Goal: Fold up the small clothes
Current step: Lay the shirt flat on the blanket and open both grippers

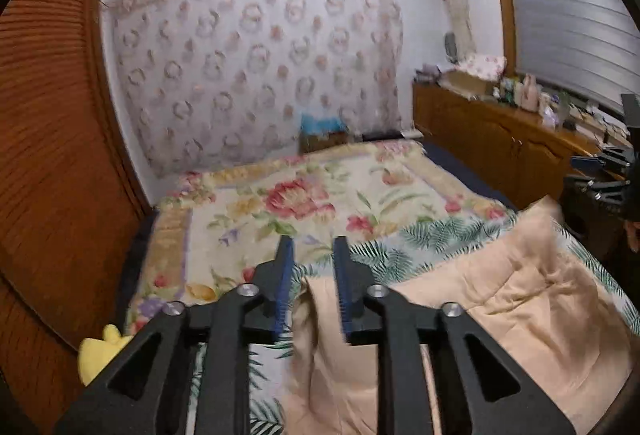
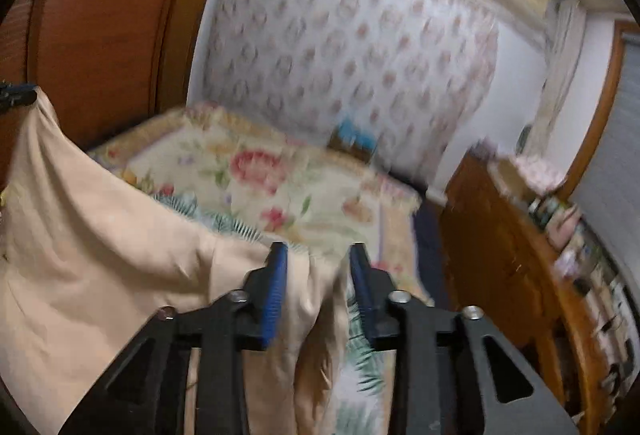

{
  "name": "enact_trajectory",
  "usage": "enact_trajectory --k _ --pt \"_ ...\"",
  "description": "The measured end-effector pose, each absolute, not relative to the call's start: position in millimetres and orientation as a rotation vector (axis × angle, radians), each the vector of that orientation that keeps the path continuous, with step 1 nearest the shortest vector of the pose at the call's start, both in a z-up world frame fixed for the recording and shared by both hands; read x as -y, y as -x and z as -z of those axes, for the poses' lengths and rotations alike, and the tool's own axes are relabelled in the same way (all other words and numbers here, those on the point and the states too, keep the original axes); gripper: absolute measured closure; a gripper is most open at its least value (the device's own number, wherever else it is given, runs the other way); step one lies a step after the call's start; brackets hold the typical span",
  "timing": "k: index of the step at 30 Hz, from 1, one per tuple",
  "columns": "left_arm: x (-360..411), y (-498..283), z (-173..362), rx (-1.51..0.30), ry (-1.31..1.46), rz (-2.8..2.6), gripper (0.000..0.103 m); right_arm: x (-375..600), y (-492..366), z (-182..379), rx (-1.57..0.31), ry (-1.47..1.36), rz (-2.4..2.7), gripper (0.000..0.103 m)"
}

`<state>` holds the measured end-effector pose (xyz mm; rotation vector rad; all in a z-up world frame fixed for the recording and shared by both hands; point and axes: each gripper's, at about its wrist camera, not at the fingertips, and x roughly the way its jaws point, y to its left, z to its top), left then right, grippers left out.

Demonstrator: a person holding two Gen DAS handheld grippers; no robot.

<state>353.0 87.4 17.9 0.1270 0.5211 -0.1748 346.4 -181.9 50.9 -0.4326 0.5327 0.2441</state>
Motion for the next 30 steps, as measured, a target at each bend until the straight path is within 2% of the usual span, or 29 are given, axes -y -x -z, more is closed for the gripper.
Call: enact_trajectory --k 1,4,6,8,18,27,30 --pt "-86 -353 -12 -0.531 -0.124 0.195 0.067 179 -351 -41 -0.548 0.430 -0.250 0.053" --pt "-81 -350 0 -0.568 -0.135 0.208 0.046 175 -365 -26 -0.600 0.386 -0.291 0.051" --pt "-83 -355 5 -0.594 -0.121 0.225 0.028 185 -377 -24 -0.620 0.354 -0.312 0.051" --pt "-84 -353 11 -0.613 -0.105 0.241 0.023 196 -380 -28 -0.636 0.325 -0.340 0.051" --pt "-89 -300 48 -0.718 -0.089 0.265 0.023 285 -341 -36 -0.725 0.193 -0.355 0.051" --pt "-106 -256 87 -0.811 -0.043 0.258 0.024 308 -311 -25 -0.796 0.091 -0.349 0.052" --pt "-115 -244 94 -0.818 -0.013 0.259 0.032 311 -311 -27 -0.811 0.071 -0.347 0.051"
